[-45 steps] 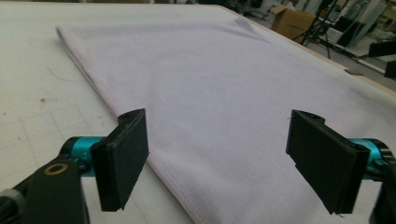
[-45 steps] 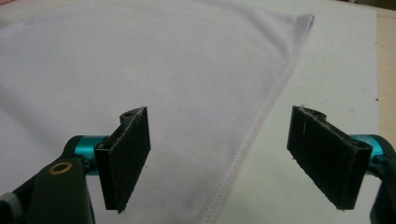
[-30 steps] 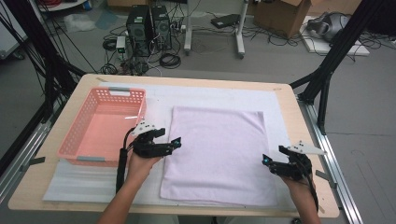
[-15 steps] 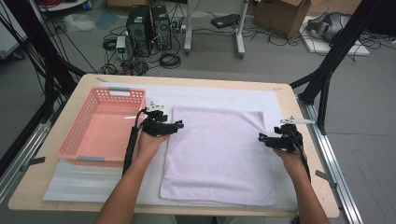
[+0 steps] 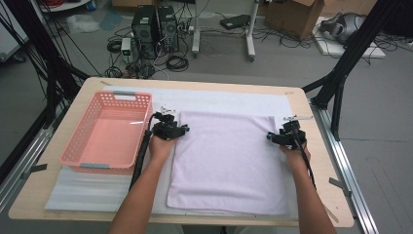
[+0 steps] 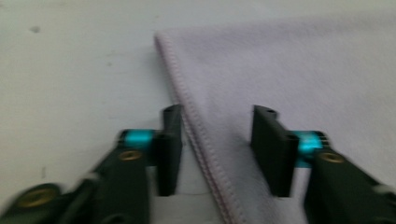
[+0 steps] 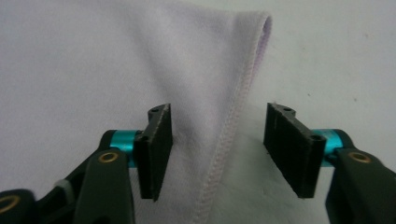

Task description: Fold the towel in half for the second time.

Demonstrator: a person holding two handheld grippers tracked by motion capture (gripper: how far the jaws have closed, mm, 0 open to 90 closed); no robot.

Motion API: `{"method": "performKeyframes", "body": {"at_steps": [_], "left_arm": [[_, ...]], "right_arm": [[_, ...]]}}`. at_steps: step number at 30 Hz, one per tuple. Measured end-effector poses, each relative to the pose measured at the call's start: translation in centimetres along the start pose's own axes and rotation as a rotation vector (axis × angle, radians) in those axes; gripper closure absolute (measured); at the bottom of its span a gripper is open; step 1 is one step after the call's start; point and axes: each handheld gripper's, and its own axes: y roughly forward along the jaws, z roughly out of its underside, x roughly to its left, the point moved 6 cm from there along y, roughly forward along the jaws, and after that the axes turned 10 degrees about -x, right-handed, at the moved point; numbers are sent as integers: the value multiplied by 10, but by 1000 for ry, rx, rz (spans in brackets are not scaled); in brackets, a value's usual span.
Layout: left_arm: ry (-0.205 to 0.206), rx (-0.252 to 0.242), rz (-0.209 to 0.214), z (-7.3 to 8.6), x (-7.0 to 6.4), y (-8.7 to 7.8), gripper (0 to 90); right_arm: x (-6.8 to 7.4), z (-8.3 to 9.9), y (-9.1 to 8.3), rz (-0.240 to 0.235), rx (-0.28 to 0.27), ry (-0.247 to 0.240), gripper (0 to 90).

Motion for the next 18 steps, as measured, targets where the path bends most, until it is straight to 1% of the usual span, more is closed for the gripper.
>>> {"method": "performKeyframes", "body": {"at_steps": [2,3,4,5,6,7,8,9,10,11,12,14,16,17,18], "left_arm": [[51,14,-22,0,-3,1,587],[51,13,-25,0,-3,1,598],[42,8,-28,0,-2,1,613],[30,8,-26,0,-1,1,647],[22,7,10,0,-3,0,711],[34,8,13,0,-4,1,849],[26,7,5,0,-5,1,848],[-1,12,5,0,-4,0,851],[-42,15,4,-1,-3,0,855],[-68,19,1,-1,-2,-1,856],[-73,16,0,-2,-2,-3,858],[-75,-15,3,-8,-3,-8,859],[-93,-45,22,-15,-4,-15,859],[-95,-51,24,-17,-5,-17,858],[-81,-53,32,-19,-6,-21,858]], "right_arm": [[3,-1,1,-16,-6,8,592],[5,-1,1,-18,-8,6,640],[6,-1,1,-26,-8,13,692],[7,-1,1,-40,-9,20,751],[8,-1,1,-59,-10,37,808],[8,0,1,-65,-9,52,826],[8,0,1,-66,-7,60,834],[8,-1,1,-68,-7,73,839],[7,-1,0,-71,-4,88,842],[6,-1,-1,-62,-6,91,845],[6,-1,-2,-60,-9,97,848],[7,-3,-6,-62,-25,100,850],[7,-7,-11,-71,-51,94,850],[7,-10,-15,-81,-67,94,850],[8,-11,-18,-84,-72,96,850]]}}
